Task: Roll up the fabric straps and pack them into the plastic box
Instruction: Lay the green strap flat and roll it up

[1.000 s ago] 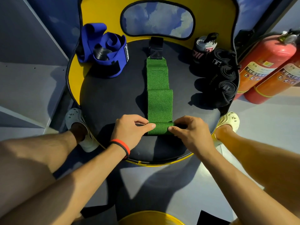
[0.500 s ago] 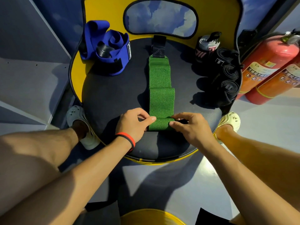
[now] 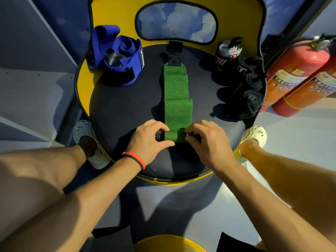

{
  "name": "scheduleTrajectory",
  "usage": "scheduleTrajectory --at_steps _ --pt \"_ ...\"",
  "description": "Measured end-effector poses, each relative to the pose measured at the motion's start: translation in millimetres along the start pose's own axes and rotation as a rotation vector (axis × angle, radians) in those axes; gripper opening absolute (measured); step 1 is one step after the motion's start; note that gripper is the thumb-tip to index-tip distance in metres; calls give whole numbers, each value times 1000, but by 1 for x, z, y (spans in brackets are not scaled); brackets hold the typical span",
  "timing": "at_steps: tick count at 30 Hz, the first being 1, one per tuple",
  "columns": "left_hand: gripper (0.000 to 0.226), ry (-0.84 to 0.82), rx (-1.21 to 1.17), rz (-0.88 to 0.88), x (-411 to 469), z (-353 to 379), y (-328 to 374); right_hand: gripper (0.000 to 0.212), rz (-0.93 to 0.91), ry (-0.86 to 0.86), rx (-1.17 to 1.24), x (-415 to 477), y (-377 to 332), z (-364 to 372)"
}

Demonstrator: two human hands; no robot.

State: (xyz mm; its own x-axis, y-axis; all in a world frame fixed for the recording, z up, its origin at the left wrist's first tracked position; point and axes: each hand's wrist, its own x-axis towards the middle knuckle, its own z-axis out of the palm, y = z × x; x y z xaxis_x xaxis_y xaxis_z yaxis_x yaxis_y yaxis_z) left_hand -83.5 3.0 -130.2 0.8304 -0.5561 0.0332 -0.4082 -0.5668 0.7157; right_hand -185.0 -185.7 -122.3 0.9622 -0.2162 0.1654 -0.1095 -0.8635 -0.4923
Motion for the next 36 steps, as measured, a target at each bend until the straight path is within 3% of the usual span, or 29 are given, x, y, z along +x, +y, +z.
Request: scheduleTrajectory --at_steps 5,17,20,27,33,36 --pt "28 -76 -174 -207 9 -8 3 51 -84 -110 -144 -5 -3 4" --pt "27 -118 -314 -473 12 -12 6 43 56 -92 43 -7 -7 -4" --pt "26 -103 -306 -483 10 -11 7 43 53 -60 79 -6 -7 -2" --pt "33 -61 -231 -436 18 -8 10 47 -192 72 -256 -16 -20 13" --pt "56 -138 -231 -476 28 -16 8 43 -174 61 -336 -12 -18 15" --pt "36 -33 -267 -491 40 -20 2 41 -174 70 -321 -10 -19 14"
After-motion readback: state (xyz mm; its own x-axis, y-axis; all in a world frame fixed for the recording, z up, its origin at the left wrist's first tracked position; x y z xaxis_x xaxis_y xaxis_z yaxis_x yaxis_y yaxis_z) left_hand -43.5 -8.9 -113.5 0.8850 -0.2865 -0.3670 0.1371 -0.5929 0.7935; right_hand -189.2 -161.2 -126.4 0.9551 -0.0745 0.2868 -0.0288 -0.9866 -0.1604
